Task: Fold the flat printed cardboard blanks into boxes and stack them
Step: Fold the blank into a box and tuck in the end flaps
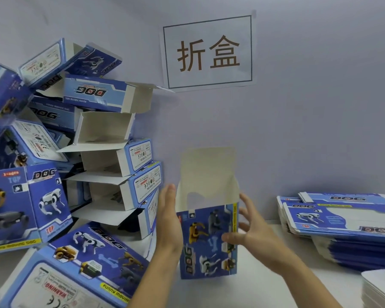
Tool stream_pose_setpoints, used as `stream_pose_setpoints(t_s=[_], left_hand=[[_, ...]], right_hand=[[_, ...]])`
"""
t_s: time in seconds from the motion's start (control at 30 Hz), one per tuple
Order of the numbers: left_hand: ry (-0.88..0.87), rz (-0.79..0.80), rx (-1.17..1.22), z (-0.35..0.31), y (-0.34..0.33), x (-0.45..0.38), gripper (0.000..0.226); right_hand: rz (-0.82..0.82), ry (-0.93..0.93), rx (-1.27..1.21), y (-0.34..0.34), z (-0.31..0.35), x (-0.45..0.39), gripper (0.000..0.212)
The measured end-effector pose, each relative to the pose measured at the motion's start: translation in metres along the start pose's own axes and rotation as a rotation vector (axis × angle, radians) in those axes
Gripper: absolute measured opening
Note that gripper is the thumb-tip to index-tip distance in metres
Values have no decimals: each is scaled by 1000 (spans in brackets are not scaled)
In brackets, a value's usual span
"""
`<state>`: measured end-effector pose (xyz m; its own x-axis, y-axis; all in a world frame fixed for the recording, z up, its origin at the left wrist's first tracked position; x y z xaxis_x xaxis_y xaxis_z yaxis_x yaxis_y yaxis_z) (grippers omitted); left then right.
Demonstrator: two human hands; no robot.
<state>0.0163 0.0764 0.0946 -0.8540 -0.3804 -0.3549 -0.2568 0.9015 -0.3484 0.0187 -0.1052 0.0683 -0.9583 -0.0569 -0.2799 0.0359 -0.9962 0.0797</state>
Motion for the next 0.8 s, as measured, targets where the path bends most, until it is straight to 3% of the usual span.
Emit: stream_pose_setpoints(t_s=[0.07, 0.27, 0.37, 0.43, 0.53, 0.6, 0.73, 0.8], left_hand=[[38, -17, -42, 9, -2, 5, 76], [56, -142, -50, 17, 0, 2, 40], [19, -209, -236, 13, -1, 5, 27], [-22, -201, -312, 10, -1, 6, 27], [-59, -121, -394, 7, -5, 5, 15], [-116, -103, -505, -2, -8, 3, 22], [-170, -134, -704, -25, -11, 5, 51], [-204, -106, -834, -32, -13, 7, 51]], right_hand=[[38, -40, 18, -13, -10, 4, 85], [99, -73, 32, -12, -12, 6, 78], [137, -130, -9, -3, -5, 7, 82], [67, -102, 75, 5, 5, 6, 80], [-263, 24, 171, 20, 24, -3, 55], [-429, 128, 301, 26, 37, -6, 44], [-486, 165, 554, 29, 53, -3, 35], [-511, 166, 591, 26, 58, -1, 31]])
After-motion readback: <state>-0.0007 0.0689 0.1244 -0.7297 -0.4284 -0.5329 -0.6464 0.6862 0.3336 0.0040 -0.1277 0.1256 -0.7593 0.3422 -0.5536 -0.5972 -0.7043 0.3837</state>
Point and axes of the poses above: each hand's wrist, its own x-axis away from the middle knuckle, its own y-axis out of the back of the hand, z = x × y, the point moved 4 cm from there along -x, towards the middle knuckle, and after that the axes turned 8 degrees about -z, right-handed, at the moved point
